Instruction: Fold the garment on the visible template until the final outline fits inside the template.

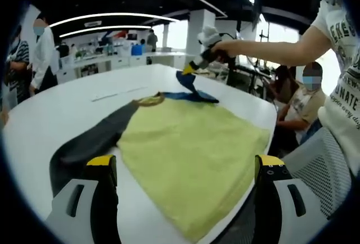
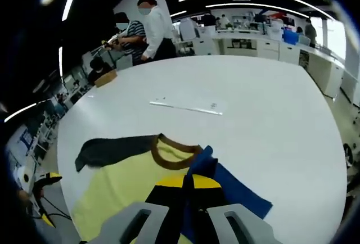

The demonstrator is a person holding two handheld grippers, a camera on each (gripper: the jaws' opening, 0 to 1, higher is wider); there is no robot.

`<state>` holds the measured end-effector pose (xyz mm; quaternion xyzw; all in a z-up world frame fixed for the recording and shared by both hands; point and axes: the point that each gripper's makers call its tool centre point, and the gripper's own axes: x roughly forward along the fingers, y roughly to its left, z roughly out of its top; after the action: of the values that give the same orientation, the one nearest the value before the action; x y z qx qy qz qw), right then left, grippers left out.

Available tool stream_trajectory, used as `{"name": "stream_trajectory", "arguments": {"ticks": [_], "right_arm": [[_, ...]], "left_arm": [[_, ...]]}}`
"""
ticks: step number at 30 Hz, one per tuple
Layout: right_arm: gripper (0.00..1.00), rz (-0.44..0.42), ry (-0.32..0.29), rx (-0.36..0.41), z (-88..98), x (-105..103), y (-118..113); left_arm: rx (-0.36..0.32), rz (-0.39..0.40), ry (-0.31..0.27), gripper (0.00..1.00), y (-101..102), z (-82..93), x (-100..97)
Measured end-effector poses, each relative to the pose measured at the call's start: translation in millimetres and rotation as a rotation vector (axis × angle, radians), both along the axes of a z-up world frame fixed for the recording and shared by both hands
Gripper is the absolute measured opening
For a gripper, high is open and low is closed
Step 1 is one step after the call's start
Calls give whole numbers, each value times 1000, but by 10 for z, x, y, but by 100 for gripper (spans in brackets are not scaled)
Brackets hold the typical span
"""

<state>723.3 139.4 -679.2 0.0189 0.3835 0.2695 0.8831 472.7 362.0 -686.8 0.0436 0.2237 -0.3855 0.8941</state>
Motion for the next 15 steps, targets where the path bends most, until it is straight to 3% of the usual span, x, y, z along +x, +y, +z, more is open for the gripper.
{"name": "stream_trajectory", "arguments": {"ticks": [15], "right_arm": [[0,124,-10,-13,47,-11,513]], "left_arm": [[6,1,17,99,-4,-39,-3]]}}
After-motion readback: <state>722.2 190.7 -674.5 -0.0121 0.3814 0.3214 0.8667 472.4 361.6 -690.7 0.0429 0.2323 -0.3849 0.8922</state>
